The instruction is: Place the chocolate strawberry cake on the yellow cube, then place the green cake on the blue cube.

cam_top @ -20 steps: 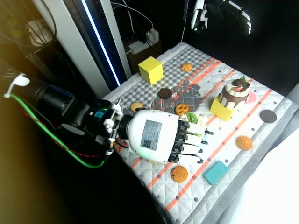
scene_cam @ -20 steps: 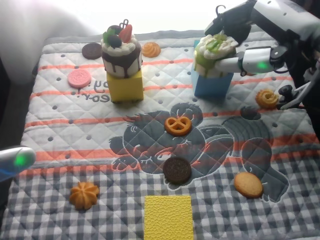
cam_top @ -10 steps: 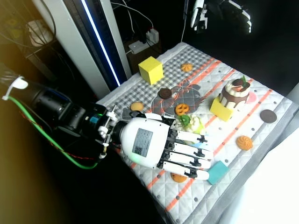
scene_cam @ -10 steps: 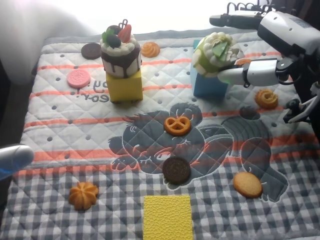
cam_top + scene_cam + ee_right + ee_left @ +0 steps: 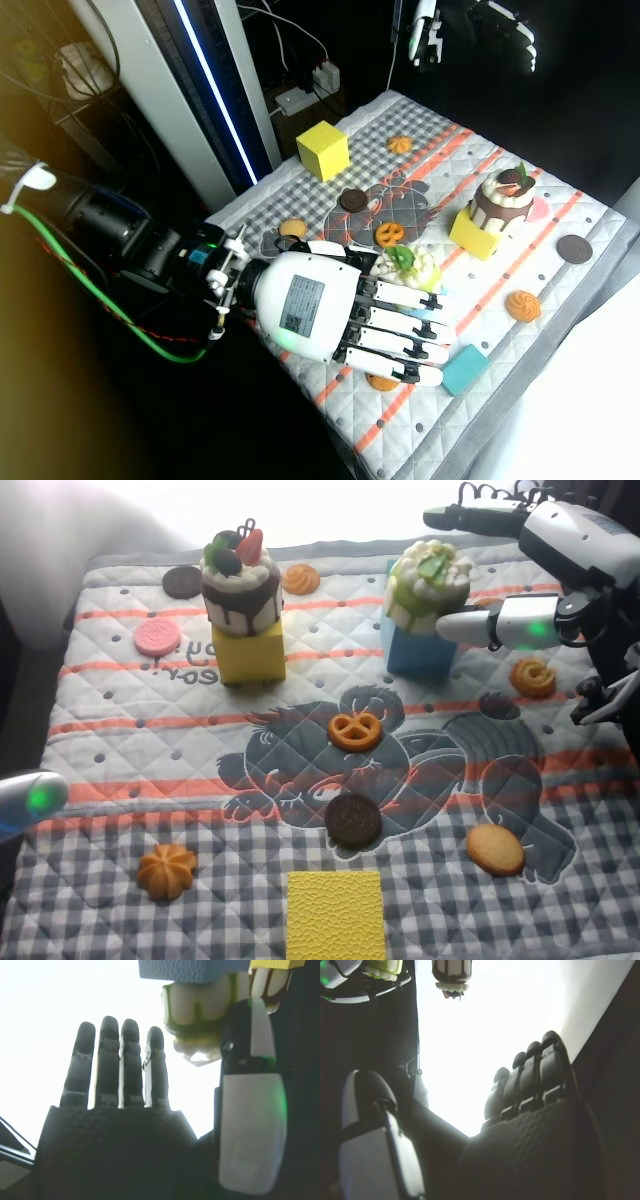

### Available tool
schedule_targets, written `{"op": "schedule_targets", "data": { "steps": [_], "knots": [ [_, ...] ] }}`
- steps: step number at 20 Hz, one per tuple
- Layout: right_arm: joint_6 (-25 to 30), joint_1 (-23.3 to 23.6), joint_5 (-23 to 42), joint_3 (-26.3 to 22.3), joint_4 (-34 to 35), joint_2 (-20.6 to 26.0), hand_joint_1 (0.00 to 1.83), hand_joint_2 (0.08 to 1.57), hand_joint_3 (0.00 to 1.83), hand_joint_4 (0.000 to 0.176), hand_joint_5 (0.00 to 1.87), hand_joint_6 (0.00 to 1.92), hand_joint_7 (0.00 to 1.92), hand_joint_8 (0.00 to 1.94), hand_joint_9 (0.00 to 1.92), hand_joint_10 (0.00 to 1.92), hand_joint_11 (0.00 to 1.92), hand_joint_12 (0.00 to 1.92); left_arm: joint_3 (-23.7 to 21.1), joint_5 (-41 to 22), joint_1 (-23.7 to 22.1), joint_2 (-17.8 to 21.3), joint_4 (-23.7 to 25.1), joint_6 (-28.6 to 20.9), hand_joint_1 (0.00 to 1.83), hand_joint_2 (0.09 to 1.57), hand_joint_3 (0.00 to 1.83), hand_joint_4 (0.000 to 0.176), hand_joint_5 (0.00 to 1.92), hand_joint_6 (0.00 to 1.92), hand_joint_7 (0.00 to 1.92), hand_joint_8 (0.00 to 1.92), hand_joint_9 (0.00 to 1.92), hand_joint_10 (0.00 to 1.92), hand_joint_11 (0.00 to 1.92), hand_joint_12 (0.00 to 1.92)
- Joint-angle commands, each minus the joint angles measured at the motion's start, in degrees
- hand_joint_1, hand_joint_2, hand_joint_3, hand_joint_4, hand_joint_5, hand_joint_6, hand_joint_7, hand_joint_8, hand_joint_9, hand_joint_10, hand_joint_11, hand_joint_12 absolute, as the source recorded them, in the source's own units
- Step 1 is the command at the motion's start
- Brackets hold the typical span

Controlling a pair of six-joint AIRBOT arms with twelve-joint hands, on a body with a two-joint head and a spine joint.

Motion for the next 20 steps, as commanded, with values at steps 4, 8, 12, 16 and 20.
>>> {"op": "schedule_targets", "data": {
  "steps": [4, 8, 12, 16, 20],
  "knots": [
    [0.15, 0.44, 7.86, -0.38, 0.11, 0.87, 0.86, 1.00, 0.00, 0.064, 0.41, 0.00, 0.42, 0.00, 0.38, 0.00, 0.00, 0.58, 0.10, -7.26, 0.10, -0.07, 0.59, -0.67, 0.83, 0.80, 0.01, 0.104, 0.00, 0.00, 0.00, 0.00, 0.00, 0.00, 0.00, 0.00],
    [0.15, 0.39, 11.14, -2.10, -0.20, 1.94, 0.78, 0.98, 0.00, 0.050, 0.36, 0.00, 0.35, 0.00, 0.31, 0.00, 0.00, 0.59, 0.07, -7.49, 0.21, -0.12, 0.51, -1.06, 0.80, 0.80, 0.01, 0.109, 0.00, 0.00, 0.00, 0.00, 0.00, 0.00, 0.00, 0.00],
    [0.15, -3.47, 21.73, -7.79, -0.33, 7.23, 0.74, 0.97, 0.00, 0.156, 0.15, 0.00, 0.01, 0.00, 0.00, 0.00, 0.00, 0.02, 1.03, -8.27, 0.37, 0.57, 0.99, -3.28, 0.76, 0.80, 0.01, 0.131, 0.00, 0.00, 0.00, 0.00, 0.00, 0.00, 0.00, 0.00],
    [0.15, -12.54, 36.29, -15.59, -0.08, 13.99, 0.62, 0.95, 0.00, 0.176, 0.03, 0.00, 0.00, 0.00, 0.00, 0.00, 0.00, 0.00, 3.94, -9.53, 0.18, 2.67, 3.04, -11.44, 0.72, 0.81, 0.01, 0.175, 0.00, 0.00, 0.00, 0.00, 0.00, 0.00, 0.00, 0.00],
    [0.14, -26.14, 54.57, -22.95, 4.00, 18.02, 0.66, 0.93, 0.00, 0.133, 0.00, 0.00, 0.00, 0.00, 0.00, 0.00, 0.00, 0.00, 4.31, -9.55, -3.18, 3.22, 8.04, -14.38, 0.55, 0.85, 0.02, 0.133, 0.00, 0.00, 0.00, 0.00, 0.00, 0.00, 0.00, 0.00]
  ]
}}
